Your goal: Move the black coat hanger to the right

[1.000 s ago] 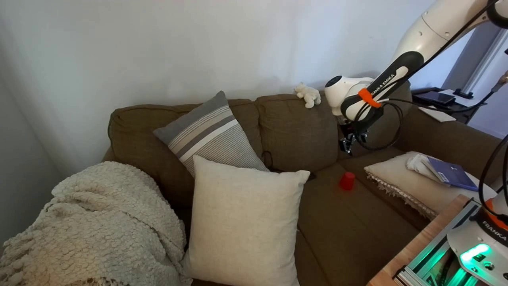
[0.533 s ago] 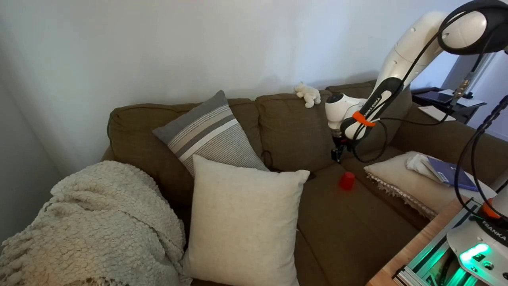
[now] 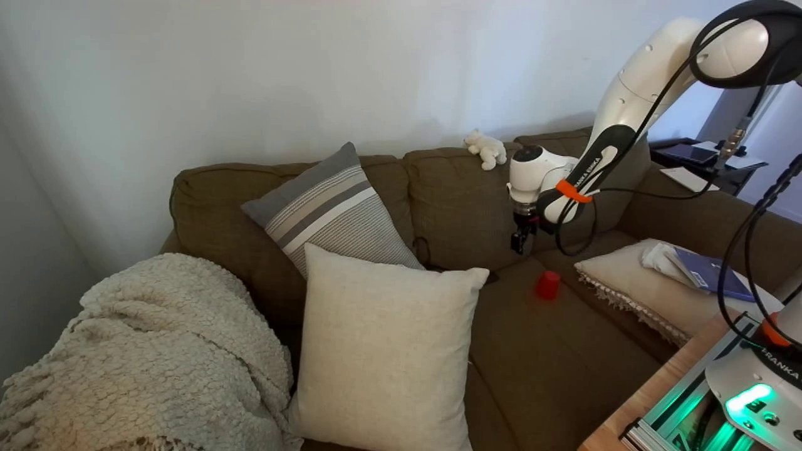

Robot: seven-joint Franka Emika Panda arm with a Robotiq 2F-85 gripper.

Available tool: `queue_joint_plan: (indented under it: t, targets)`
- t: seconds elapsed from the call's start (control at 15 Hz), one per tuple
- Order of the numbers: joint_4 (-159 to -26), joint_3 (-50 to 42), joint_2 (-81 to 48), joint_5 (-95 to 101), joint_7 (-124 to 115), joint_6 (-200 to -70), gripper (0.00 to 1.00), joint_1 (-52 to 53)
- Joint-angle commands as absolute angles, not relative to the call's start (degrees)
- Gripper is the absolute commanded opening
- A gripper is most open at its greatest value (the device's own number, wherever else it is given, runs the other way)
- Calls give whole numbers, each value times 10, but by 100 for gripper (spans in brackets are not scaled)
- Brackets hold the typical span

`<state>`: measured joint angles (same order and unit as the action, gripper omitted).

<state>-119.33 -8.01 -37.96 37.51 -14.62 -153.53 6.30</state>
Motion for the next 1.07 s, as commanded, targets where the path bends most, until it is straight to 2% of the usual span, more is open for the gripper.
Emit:
queue_joint_plan:
  t: [0.0,0.33,0.4,0.8,1.0]
  targets:
    - [-1176,-90,-440,403,-102,-1621,100,90]
    - [-1123,-86,-534,401,4,-1738,100,100]
    - [-1161,-91,-492,369,-18,-1706,100,115]
    - [-1115,-97,-542,361,13,-1727,100,118]
    - [-1075,-148,-575,353,-1,-1714,100,157]
